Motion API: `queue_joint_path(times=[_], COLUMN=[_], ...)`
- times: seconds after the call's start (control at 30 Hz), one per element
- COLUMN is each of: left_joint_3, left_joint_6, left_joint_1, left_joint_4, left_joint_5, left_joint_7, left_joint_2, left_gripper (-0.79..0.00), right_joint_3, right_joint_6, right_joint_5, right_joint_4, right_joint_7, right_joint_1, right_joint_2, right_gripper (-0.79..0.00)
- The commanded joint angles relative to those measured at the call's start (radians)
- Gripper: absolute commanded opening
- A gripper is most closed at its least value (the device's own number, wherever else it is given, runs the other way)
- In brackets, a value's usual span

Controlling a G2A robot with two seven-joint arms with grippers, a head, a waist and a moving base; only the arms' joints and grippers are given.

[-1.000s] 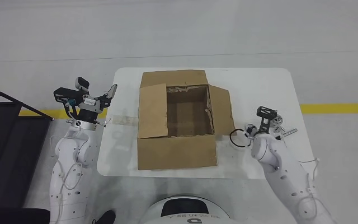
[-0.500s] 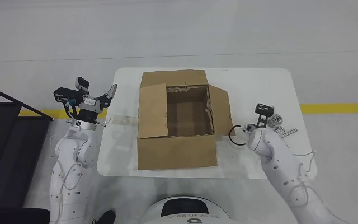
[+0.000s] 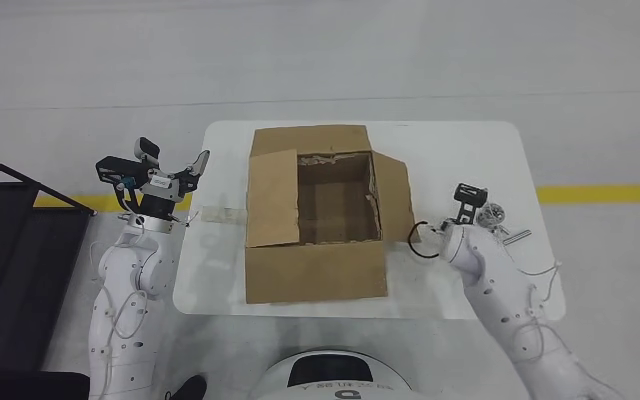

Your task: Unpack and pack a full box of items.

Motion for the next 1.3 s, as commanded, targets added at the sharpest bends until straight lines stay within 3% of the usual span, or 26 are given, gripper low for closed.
queue_joint_path(times=[0.0,0.17,0.3,0.47,0.53,0.6,1.27], left_joint_3=[0.0,0.0,0.0,0.0,0.0,0.0,0.0], left_joint_6=[0.0,0.0,0.0,0.0,0.0,0.0,0.0], left_joint_1=[0.0,0.0,0.0,0.0,0.0,0.0,0.0], left_joint_4=[0.0,0.0,0.0,0.0,0.0,0.0,0.0], left_joint_5=[0.0,0.0,0.0,0.0,0.0,0.0,0.0], left_joint_7=[0.0,0.0,0.0,0.0,0.0,0.0,0.0], left_joint_2=[0.0,0.0,0.0,0.0,0.0,0.0,0.0], left_gripper=[0.0,0.0,0.0,0.0,0.0,0.0,0.0], right_joint_3=[0.045,0.163,0.26,0.38,0.426,0.473,0.473], right_joint_6=[-0.027,-0.108,-0.234,-0.554,-0.709,-0.879,-0.879], right_joint_5=[0.045,0.171,0.348,0.597,0.688,0.777,0.777], right_joint_4=[-0.07,-0.239,-0.365,-0.43,-0.424,-0.402,-0.402], right_joint_7=[-0.053,-0.217,-0.425,-0.673,-0.709,-0.674,-0.674], right_joint_1=[-0.053,-0.219,-0.364,-0.554,-0.616,-0.672,-0.672], right_joint_2=[0.002,0.005,-0.003,-0.014,-0.015,-0.012,-0.012], right_gripper=[-0.785,-0.785,-0.785,-0.785,-0.785,-0.785,-0.785])
